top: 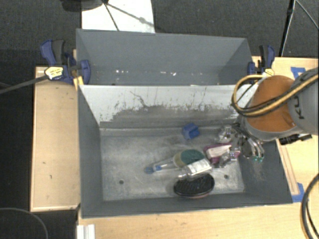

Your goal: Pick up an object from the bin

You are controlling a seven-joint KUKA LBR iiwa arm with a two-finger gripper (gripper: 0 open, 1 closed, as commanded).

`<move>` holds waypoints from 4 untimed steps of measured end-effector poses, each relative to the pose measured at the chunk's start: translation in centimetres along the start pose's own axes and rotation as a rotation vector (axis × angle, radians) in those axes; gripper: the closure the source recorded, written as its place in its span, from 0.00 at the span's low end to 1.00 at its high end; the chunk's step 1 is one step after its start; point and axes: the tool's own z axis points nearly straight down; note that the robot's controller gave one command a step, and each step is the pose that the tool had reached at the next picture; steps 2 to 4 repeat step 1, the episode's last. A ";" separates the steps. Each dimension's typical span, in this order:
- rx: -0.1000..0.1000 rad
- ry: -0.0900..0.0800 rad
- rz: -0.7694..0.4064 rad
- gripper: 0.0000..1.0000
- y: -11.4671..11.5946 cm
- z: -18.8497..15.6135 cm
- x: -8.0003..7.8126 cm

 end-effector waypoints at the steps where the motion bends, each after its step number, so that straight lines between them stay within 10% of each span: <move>1: 0.000 0.008 -0.037 1.00 1.4 -13.6 -1.6; 4: 0.000 0.008 -0.037 1.00 1.4 -13.6 -1.6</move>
Offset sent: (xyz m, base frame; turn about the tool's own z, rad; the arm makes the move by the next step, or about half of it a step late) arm 0.0125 0.0135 0.1312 -0.0293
